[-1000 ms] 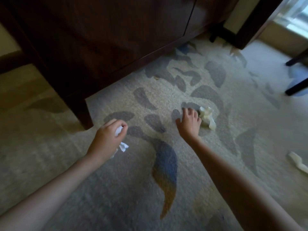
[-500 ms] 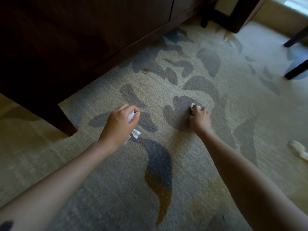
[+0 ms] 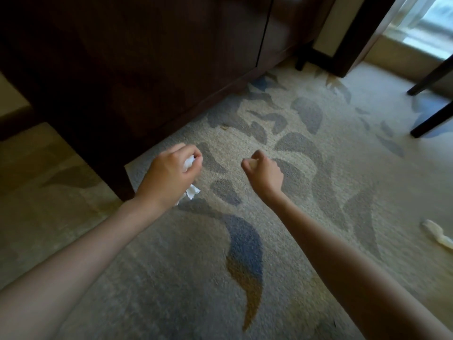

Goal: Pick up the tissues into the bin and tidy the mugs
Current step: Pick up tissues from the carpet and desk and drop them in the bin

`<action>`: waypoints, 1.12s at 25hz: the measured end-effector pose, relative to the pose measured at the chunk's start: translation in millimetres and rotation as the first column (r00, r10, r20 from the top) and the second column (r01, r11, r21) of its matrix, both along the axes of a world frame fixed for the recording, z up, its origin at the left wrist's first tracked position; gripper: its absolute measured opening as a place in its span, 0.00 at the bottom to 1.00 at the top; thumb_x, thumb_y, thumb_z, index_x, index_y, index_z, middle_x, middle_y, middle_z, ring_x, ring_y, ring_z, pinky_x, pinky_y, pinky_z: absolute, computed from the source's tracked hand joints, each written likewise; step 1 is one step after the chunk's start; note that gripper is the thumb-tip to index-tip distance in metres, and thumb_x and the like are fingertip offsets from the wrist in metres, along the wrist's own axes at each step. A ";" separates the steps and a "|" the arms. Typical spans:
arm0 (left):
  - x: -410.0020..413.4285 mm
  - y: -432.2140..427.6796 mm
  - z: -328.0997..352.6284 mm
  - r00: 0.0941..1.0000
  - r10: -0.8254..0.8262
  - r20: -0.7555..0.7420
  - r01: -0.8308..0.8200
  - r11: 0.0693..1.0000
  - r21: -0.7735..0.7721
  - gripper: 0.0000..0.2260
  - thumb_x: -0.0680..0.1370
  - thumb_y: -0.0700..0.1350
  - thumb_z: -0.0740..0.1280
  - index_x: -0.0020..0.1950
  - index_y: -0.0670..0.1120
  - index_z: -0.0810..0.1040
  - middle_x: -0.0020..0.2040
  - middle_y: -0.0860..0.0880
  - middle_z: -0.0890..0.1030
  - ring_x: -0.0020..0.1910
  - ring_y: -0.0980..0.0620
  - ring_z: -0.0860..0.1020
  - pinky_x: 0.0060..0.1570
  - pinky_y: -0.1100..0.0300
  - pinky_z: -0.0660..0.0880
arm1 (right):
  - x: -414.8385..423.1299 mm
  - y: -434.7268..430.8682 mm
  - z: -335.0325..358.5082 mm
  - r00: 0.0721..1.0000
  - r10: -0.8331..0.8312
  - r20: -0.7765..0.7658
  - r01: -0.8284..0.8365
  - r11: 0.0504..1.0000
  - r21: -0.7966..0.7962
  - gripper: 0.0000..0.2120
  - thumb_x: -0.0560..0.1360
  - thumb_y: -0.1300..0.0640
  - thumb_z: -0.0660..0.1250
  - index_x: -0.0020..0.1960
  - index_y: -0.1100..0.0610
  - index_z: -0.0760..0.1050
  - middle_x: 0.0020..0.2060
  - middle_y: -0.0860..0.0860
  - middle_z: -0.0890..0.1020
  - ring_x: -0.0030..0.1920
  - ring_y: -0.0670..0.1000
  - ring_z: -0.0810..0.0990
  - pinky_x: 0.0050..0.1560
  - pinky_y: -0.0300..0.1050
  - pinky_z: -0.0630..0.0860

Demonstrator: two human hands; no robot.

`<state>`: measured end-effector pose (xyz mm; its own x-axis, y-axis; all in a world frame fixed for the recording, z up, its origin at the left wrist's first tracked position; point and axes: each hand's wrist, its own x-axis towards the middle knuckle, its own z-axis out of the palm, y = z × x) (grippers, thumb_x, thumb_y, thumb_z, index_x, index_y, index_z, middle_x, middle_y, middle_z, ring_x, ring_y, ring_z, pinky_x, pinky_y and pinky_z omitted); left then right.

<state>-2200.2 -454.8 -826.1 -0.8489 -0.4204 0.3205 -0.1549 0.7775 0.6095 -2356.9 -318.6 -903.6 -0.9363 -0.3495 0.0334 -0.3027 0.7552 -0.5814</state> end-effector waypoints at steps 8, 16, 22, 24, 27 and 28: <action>33.3 -24.1 151.8 1.000 -0.004 -0.010 0.003 0.994 -0.107 0.07 0.75 0.43 0.62 0.41 0.41 0.76 0.36 0.47 0.74 0.36 0.49 0.73 0.34 0.55 0.71 | 40.8 -41.8 195.0 0.973 0.138 -0.187 -0.152 0.987 -0.060 0.10 0.72 0.43 0.62 0.43 0.49 0.70 0.34 0.46 0.77 0.34 0.49 0.76 0.34 0.43 0.73; 68.5 -2.7 401.0 0.999 -0.038 0.008 0.039 0.994 -0.102 0.10 0.75 0.46 0.60 0.38 0.43 0.76 0.34 0.48 0.77 0.35 0.51 0.73 0.32 0.52 0.76 | 82.4 -27.2 425.1 0.971 0.173 -0.164 -0.173 0.985 0.014 0.10 0.75 0.44 0.60 0.45 0.51 0.70 0.38 0.46 0.77 0.34 0.48 0.74 0.33 0.42 0.69; 89.4 -33.7 576.3 0.999 0.027 -0.045 -0.034 0.986 -0.161 0.10 0.75 0.47 0.58 0.39 0.45 0.75 0.33 0.50 0.76 0.35 0.52 0.73 0.30 0.54 0.76 | 103.8 -72.5 609.7 0.950 0.222 -0.221 -0.245 0.966 -0.085 0.10 0.74 0.43 0.60 0.43 0.49 0.67 0.38 0.44 0.76 0.35 0.49 0.75 0.34 0.45 0.71; 97.5 -48.1 620.3 0.998 0.057 -0.032 -0.061 0.983 -0.170 0.09 0.76 0.46 0.60 0.40 0.44 0.76 0.34 0.49 0.77 0.36 0.51 0.75 0.31 0.54 0.76 | 110.6 -83.0 656.5 0.943 0.275 -0.190 -0.289 0.956 -0.047 0.10 0.75 0.43 0.59 0.47 0.48 0.65 0.41 0.46 0.80 0.36 0.49 0.76 0.35 0.46 0.74; 106.4 -74.7 673.9 0.993 0.113 0.034 -0.104 0.974 -0.201 0.04 0.76 0.43 0.63 0.45 0.44 0.77 0.38 0.48 0.79 0.38 0.50 0.77 0.33 0.56 0.77 | 115.3 -100.6 713.6 0.919 0.344 -0.192 -0.351 0.936 -0.004 0.15 0.75 0.42 0.58 0.57 0.47 0.64 0.47 0.48 0.82 0.41 0.51 0.79 0.36 0.43 0.71; 107.1 -83.3 686.9 0.989 0.137 0.047 -0.124 0.969 -0.213 0.04 0.76 0.43 0.63 0.45 0.44 0.77 0.39 0.48 0.78 0.38 0.50 0.76 0.32 0.56 0.76 | 114.4 -106.4 727.1 0.906 0.363 -0.219 -0.372 0.928 -0.001 0.16 0.75 0.42 0.58 0.58 0.48 0.65 0.49 0.48 0.82 0.43 0.51 0.79 0.35 0.43 0.68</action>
<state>-2093.1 -538.1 -139.2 -0.8119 -0.4580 0.3620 -0.2952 0.8571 0.4222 -2242.6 -425.1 -176.5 -0.7115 -0.6613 0.2376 -0.6728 0.5434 -0.5020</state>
